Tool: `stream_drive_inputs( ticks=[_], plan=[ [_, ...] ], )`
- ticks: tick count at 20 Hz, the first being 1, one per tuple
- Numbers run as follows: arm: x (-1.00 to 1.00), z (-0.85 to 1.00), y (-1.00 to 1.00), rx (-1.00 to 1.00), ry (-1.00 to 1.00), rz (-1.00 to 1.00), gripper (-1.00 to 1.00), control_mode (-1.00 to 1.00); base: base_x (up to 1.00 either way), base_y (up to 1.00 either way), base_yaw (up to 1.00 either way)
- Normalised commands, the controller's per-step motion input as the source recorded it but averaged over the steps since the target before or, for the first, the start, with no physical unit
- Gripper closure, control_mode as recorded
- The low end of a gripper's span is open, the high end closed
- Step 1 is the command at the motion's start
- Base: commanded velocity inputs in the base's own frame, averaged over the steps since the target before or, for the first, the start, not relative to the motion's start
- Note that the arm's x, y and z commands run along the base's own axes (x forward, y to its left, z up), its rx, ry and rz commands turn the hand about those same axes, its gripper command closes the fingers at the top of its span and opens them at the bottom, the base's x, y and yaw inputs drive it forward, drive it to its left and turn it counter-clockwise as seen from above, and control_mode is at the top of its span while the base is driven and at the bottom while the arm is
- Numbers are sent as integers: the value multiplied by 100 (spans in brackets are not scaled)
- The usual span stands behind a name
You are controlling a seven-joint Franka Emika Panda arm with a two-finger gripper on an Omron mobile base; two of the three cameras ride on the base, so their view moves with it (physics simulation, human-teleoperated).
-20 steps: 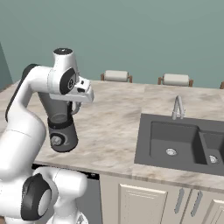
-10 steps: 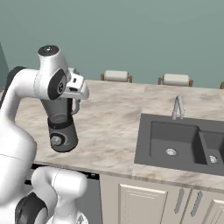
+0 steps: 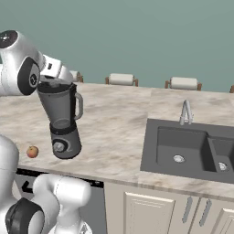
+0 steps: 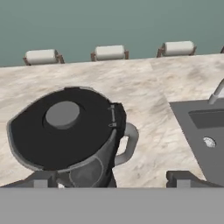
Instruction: Open the blender lid, put the peach in the blender, close the lid, and start the blender.
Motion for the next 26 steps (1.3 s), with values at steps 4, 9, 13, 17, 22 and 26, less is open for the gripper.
stream_drive_inputs(
  ticks=[4,9,13,17,22,26],
  plan=[
    [31,26,29,-1,3,0,-100,-100,0,0,0],
    [48,-6,20,-3,8,-2,-100,-100,0,0,0],
    [40,-40,27,-7,5,-6,-100,-100,0,0,0],
    [48,-46,28,-1,17,-1,-100,-100,0,0,0],
    [29,-25,5,0,17,2,-100,-100,0,0,0],
    [11,-3,0,0,10,4,-100,-100,0,0,0]
  ],
)
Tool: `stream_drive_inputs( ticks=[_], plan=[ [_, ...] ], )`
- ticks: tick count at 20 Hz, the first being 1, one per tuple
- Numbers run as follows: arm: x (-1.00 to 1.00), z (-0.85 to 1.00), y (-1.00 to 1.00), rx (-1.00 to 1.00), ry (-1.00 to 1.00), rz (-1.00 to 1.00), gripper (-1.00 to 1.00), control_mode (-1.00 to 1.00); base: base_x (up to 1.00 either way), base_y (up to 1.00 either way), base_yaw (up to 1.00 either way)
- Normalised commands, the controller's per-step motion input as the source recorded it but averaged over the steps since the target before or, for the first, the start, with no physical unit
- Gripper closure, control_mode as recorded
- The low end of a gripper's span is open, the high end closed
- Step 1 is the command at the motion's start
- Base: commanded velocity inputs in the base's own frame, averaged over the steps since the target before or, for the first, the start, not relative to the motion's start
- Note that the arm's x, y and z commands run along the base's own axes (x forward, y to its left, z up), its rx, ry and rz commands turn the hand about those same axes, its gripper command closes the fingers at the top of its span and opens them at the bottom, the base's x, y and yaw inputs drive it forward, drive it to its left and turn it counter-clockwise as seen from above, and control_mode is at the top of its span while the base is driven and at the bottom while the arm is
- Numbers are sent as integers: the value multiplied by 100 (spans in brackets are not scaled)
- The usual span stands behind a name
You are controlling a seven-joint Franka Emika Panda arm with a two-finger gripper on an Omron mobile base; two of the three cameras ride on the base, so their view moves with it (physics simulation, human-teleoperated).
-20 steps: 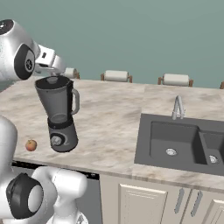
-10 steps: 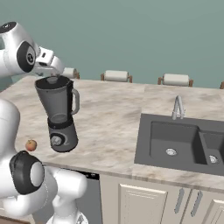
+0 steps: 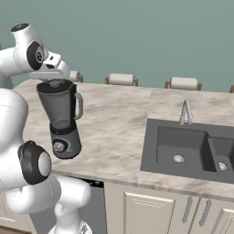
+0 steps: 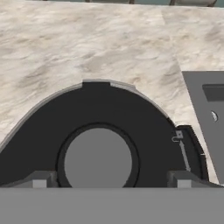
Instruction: Open the blender lid, put the peach in the blender, close the lid, and start the blender.
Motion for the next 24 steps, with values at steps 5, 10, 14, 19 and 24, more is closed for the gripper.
stream_drive_inputs(
  ticks=[5,10,14,19,24],
  plan=[
    [11,-5,1,0,9,3,-100,-100,0,0,0],
    [0,-15,0,0,3,4,-100,-100,0,0,0],
    [0,-22,5,0,0,3,-100,-100,0,0,0],
    [0,-18,12,0,3,0,-100,-100,0,0,0],
    [0,-38,13,0,8,0,-100,-100,0,0,0]
  ],
)
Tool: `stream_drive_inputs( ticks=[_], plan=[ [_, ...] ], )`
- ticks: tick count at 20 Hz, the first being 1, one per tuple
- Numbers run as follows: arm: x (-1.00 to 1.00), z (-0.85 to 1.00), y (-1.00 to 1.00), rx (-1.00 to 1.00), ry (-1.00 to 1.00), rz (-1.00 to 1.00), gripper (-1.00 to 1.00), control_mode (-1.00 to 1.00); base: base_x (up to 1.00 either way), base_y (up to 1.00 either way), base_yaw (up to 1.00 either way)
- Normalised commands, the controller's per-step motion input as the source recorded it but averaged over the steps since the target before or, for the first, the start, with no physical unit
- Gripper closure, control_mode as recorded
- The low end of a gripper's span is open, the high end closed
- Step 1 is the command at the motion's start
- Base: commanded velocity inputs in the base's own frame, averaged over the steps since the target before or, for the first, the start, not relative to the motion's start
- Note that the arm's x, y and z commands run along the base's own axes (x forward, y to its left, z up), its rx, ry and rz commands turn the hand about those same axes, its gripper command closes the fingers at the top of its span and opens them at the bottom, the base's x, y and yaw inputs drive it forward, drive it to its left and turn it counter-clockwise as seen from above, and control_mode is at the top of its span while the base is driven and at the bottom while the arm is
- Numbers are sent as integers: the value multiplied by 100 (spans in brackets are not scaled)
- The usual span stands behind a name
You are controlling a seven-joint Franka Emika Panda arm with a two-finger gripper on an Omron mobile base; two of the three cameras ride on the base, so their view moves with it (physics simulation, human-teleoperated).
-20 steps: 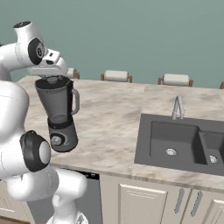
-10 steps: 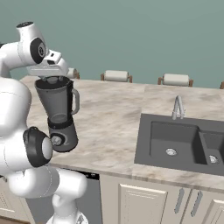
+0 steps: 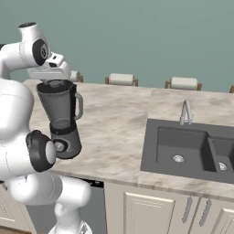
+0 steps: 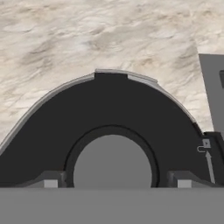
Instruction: Open the blender lid, put the peach in the blender, close the lid, and start the blender.
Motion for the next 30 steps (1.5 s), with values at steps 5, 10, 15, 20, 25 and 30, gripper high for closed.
stream_drive_inputs(
  ticks=[5,10,15,20,25,30],
  plan=[
    [-1,-68,4,0,3,2,100,-100,0,0,0],
    [0,-52,0,0,4,1,100,-100,0,0,0],
    [0,-13,0,0,0,0,100,-100,0,0,0],
    [-16,24,-6,0,-3,0,100,-100,0,0,0],
    [-15,48,-5,0,-7,0,100,-100,0,0,0],
    [0,68,-15,-2,-12,0,100,-100,0,0,0]
  ],
)
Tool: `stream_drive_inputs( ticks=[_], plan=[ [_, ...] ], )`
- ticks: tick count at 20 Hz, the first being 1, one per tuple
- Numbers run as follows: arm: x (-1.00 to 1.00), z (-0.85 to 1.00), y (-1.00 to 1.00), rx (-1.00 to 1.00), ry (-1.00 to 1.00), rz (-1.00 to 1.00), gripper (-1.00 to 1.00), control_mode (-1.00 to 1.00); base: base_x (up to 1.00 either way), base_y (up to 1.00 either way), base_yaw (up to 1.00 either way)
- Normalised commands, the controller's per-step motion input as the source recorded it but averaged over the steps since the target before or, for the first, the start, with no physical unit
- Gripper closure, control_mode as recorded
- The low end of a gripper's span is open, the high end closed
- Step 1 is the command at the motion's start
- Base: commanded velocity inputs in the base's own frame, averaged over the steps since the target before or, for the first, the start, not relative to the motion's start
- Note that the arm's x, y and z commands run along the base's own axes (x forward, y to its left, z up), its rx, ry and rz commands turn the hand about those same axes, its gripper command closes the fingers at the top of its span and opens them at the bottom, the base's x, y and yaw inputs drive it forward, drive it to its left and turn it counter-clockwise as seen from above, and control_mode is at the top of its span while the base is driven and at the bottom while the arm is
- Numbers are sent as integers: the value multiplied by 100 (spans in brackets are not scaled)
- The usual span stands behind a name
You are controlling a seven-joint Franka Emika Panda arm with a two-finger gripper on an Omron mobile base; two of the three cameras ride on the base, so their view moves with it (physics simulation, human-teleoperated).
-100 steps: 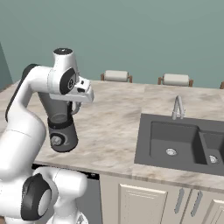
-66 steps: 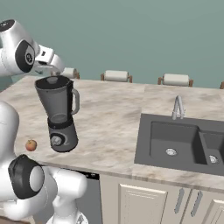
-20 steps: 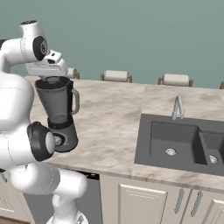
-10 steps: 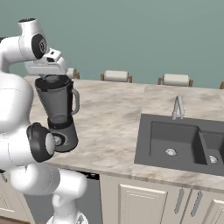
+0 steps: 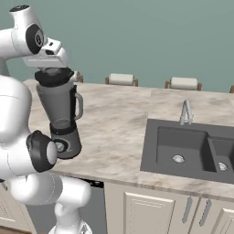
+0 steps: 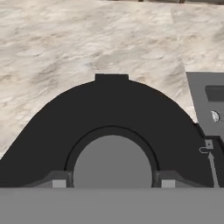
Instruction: Open the blender lid, put the peach in the blender, close the lid, and start the blender.
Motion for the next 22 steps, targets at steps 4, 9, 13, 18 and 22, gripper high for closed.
stream_drive_inputs(
  ticks=[4,9,13,18,22],
  plan=[
    [-4,66,-28,-4,-16,0,100,-100,0,0,0],
    [-26,21,-71,0,-12,-1,100,-100,0,0,0],
    [-45,-41,-100,8,-1,-3,100,-100,0,0,0],
    [-39,-77,-100,13,2,-5,100,-100,0,0,0],
    [-24,-100,-100,11,9,-5,100,-100,0,0,0]
  ],
)
